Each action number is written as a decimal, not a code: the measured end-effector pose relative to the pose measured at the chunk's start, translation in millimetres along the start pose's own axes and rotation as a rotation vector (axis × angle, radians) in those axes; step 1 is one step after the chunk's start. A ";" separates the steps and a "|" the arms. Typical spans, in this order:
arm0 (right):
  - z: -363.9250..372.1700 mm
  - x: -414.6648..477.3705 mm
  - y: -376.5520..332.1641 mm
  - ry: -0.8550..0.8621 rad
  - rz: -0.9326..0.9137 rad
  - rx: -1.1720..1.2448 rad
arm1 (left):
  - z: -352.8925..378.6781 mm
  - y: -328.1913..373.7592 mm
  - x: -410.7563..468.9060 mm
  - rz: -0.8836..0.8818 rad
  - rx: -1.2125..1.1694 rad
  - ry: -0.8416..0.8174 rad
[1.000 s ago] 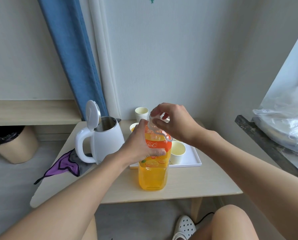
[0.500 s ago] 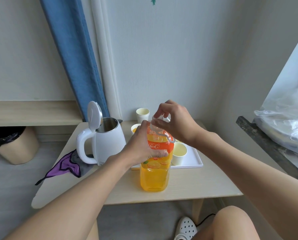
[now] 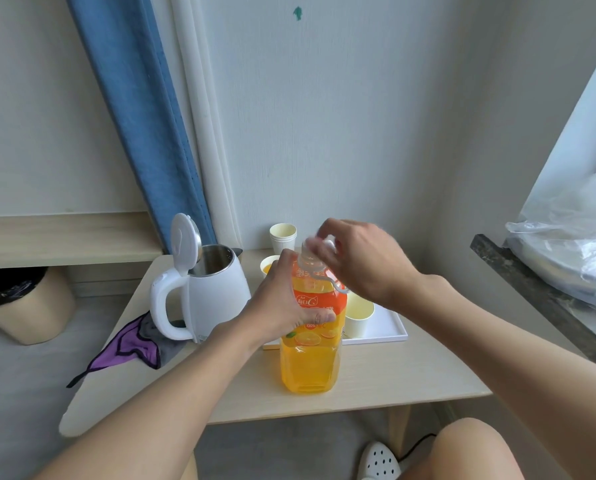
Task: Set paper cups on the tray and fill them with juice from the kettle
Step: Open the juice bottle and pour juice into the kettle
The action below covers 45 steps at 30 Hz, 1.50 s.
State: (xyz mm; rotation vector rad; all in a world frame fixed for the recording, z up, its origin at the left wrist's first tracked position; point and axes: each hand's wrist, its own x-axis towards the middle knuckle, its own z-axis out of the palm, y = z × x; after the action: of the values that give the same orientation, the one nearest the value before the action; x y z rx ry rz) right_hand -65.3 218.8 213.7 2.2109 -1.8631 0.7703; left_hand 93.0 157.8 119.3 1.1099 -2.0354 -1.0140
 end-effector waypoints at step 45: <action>-6.9 46.8 -21.7 -0.312 -0.278 -0.429 | -3.4 1.4 -0.1 0.024 0.039 -0.021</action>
State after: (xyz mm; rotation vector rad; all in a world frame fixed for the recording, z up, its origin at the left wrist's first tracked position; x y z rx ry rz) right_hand -42.1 185.4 246.2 2.3133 -1.5888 -0.0275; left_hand 95.1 157.3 122.3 1.0961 -2.0884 -0.9813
